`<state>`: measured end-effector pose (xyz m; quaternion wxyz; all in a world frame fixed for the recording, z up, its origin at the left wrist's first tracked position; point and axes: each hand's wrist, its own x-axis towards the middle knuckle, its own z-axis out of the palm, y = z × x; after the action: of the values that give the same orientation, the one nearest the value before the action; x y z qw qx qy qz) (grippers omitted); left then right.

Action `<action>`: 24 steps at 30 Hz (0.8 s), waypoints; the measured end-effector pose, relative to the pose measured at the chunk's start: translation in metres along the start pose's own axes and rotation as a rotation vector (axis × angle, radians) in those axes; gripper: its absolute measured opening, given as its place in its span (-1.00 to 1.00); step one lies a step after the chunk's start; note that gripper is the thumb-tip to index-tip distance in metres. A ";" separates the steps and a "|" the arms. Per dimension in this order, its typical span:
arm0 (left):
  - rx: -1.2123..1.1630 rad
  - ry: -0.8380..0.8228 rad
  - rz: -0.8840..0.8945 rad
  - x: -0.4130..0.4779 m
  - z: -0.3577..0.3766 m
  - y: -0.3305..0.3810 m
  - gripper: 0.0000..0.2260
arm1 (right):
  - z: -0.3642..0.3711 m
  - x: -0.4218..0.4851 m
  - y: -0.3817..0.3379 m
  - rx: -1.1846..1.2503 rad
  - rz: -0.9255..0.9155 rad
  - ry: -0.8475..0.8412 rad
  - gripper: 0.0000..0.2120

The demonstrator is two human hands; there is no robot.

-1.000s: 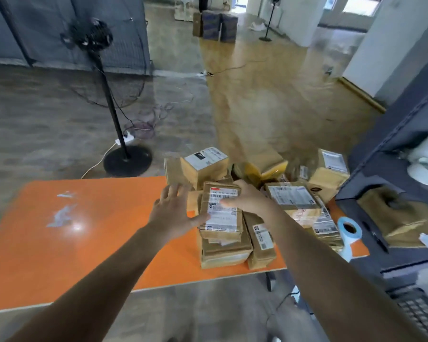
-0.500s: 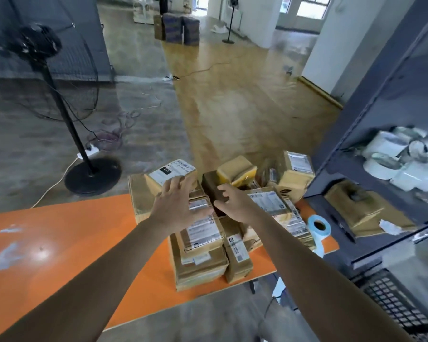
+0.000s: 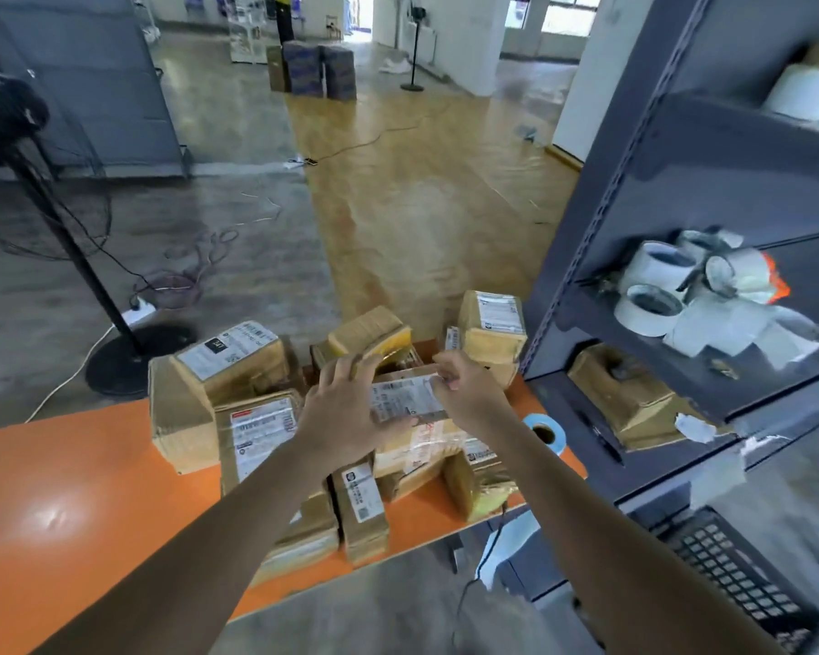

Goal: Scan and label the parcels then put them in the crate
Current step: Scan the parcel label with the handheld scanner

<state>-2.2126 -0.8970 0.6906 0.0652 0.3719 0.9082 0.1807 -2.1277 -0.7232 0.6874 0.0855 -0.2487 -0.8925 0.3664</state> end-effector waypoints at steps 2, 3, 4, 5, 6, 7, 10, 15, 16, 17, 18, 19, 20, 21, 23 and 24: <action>-0.005 -0.014 0.001 0.004 0.009 0.012 -0.14 | -0.008 -0.001 0.014 0.021 0.023 0.010 -0.69; -0.010 -0.017 0.004 0.005 0.013 0.018 -0.14 | -0.012 -0.002 0.020 0.022 0.031 0.016 -0.70; -0.013 -0.018 0.009 0.007 0.017 0.023 -0.14 | -0.015 -0.003 0.027 0.022 0.039 0.020 -0.71; -0.012 -0.025 0.012 0.008 0.021 0.028 -0.14 | -0.018 -0.004 0.032 0.023 0.048 0.022 -0.72; -0.013 -0.031 0.013 0.008 0.025 0.032 -0.14 | -0.021 -0.007 0.039 0.029 0.066 0.021 -0.71; -0.017 -0.032 0.018 0.009 0.030 0.037 -0.15 | -0.024 -0.010 0.045 0.037 0.093 0.017 -0.70; -0.025 -0.032 0.060 0.009 0.039 0.047 -0.16 | -0.031 -0.019 0.061 0.055 0.175 0.028 -0.69; -0.018 -0.041 0.166 0.015 0.045 0.051 -0.20 | -0.034 -0.031 0.070 0.088 0.320 0.105 -0.67; -0.037 -0.041 0.179 0.017 0.045 0.050 -0.21 | -0.034 -0.033 0.070 0.087 0.348 0.116 -0.67; -0.057 -0.044 0.189 0.018 0.045 0.050 -0.22 | -0.033 -0.034 0.070 0.075 0.366 0.127 -0.68; -0.069 -0.050 0.197 0.020 0.046 0.049 -0.22 | -0.032 -0.035 0.070 0.059 0.381 0.138 -0.68; -0.067 -0.060 0.208 0.021 0.048 0.048 -0.22 | -0.031 -0.037 0.071 0.043 0.400 0.144 -0.69; -0.053 -0.068 0.223 0.021 0.049 0.049 -0.22 | -0.029 -0.039 0.072 0.028 0.418 0.144 -0.69; -0.037 -0.074 0.241 0.022 0.052 0.049 -0.21 | -0.028 -0.041 0.072 0.012 0.433 0.143 -0.69; -0.027 -0.078 0.277 0.022 0.058 0.053 -0.21 | -0.026 -0.047 0.074 -0.007 0.457 0.147 -0.72; -0.029 -0.079 0.291 0.021 0.061 0.056 -0.21 | -0.025 -0.050 0.076 -0.005 0.466 0.151 -0.74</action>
<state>-2.1757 -0.8280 0.6552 0.0792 0.5054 0.8388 0.1864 -2.0469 -0.6872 0.6539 0.0645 -0.4748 -0.8031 0.3542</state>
